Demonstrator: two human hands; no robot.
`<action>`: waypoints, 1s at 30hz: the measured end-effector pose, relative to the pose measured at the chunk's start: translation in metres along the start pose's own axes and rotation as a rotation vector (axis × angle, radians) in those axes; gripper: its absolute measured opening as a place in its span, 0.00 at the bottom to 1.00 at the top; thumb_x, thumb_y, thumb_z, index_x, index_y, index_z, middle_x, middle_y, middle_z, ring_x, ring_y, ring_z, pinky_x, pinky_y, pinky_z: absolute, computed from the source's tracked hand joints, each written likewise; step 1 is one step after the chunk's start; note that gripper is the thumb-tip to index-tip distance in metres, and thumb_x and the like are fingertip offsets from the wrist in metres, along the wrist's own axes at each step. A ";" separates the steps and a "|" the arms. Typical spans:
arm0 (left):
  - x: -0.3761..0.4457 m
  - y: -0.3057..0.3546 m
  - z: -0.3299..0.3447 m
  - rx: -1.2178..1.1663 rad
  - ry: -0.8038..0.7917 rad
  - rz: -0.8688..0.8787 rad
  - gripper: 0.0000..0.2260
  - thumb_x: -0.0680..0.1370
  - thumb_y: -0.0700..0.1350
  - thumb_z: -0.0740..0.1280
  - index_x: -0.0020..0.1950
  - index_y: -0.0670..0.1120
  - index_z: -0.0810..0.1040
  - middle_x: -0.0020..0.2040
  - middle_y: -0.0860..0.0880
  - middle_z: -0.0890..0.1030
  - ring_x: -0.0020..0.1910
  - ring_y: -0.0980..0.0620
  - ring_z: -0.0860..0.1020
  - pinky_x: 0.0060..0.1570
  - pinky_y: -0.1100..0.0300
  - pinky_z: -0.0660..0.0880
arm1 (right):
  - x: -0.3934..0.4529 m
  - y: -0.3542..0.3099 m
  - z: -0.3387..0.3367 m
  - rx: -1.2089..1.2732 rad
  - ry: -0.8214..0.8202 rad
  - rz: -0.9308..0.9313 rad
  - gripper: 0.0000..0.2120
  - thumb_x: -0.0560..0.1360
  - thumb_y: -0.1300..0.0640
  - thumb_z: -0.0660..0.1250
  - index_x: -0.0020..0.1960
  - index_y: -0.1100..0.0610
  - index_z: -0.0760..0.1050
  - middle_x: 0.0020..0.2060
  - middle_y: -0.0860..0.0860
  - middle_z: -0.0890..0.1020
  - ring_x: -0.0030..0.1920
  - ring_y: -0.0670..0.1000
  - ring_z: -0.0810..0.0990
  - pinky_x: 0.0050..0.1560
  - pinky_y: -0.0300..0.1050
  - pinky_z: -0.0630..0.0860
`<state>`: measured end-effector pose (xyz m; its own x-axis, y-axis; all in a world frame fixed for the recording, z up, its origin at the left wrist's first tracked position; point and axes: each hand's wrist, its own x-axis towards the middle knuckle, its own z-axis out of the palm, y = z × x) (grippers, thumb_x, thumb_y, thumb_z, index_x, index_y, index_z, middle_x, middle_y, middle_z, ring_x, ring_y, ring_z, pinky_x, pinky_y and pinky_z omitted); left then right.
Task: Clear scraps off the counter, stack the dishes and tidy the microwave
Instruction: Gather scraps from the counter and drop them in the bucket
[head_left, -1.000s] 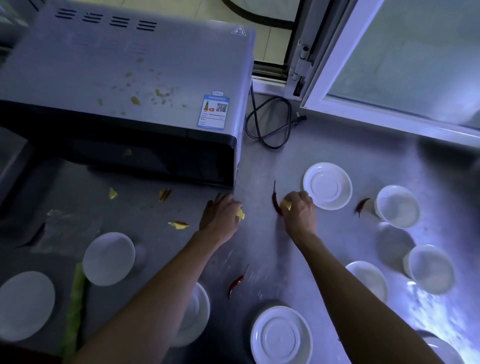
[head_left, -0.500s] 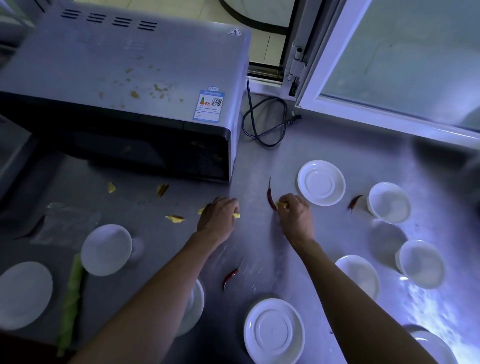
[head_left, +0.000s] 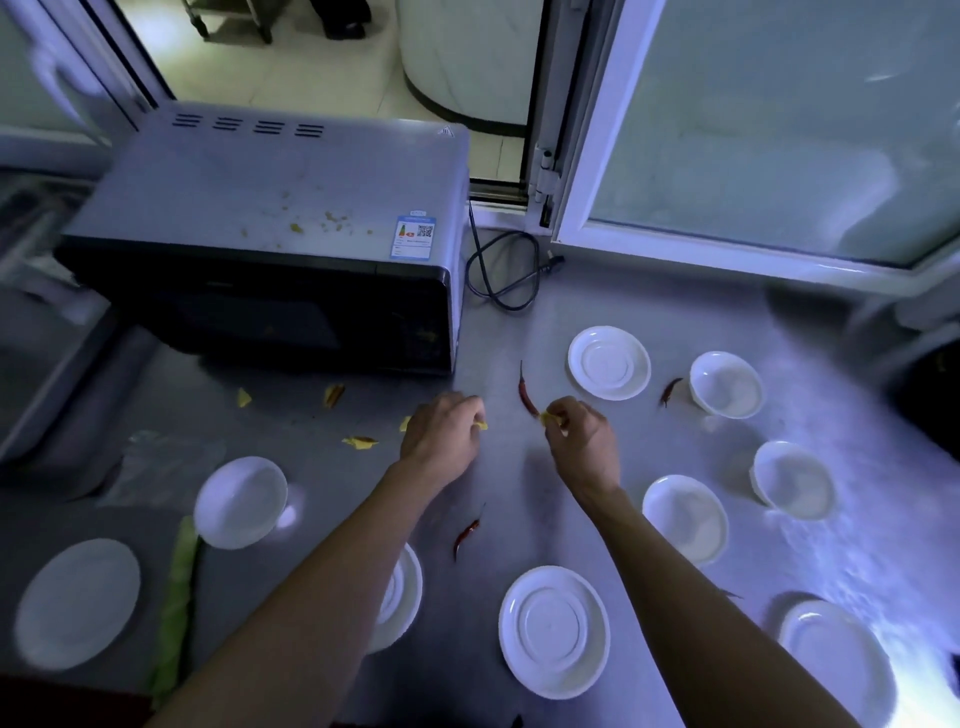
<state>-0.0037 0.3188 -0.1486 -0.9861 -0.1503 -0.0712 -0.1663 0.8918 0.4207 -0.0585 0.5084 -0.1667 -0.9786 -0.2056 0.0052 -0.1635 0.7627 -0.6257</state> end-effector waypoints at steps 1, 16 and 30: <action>-0.003 0.001 -0.004 -0.001 0.005 0.015 0.03 0.78 0.41 0.69 0.48 0.50 0.78 0.48 0.51 0.79 0.47 0.50 0.76 0.41 0.56 0.73 | -0.007 -0.004 -0.002 0.003 0.017 0.009 0.04 0.77 0.59 0.68 0.49 0.59 0.80 0.43 0.56 0.82 0.44 0.59 0.79 0.43 0.53 0.78; -0.060 0.015 -0.077 0.057 -0.063 0.482 0.04 0.77 0.41 0.67 0.51 0.48 0.80 0.51 0.50 0.80 0.53 0.47 0.76 0.47 0.56 0.70 | -0.129 -0.029 -0.047 -0.098 0.262 0.086 0.03 0.76 0.59 0.70 0.48 0.58 0.81 0.42 0.55 0.84 0.43 0.59 0.81 0.41 0.50 0.76; -0.117 0.137 -0.050 0.375 -0.229 0.774 0.10 0.79 0.38 0.63 0.56 0.50 0.77 0.56 0.49 0.78 0.58 0.47 0.74 0.46 0.57 0.64 | -0.209 0.017 -0.087 -0.060 0.347 0.228 0.03 0.75 0.59 0.69 0.47 0.59 0.80 0.42 0.55 0.83 0.42 0.60 0.78 0.38 0.51 0.75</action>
<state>0.0888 0.4371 -0.0377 -0.7914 0.6053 -0.0854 0.5970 0.7954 0.1050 0.1327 0.6179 -0.1105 -0.9729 0.1833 0.1409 0.0649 0.8015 -0.5944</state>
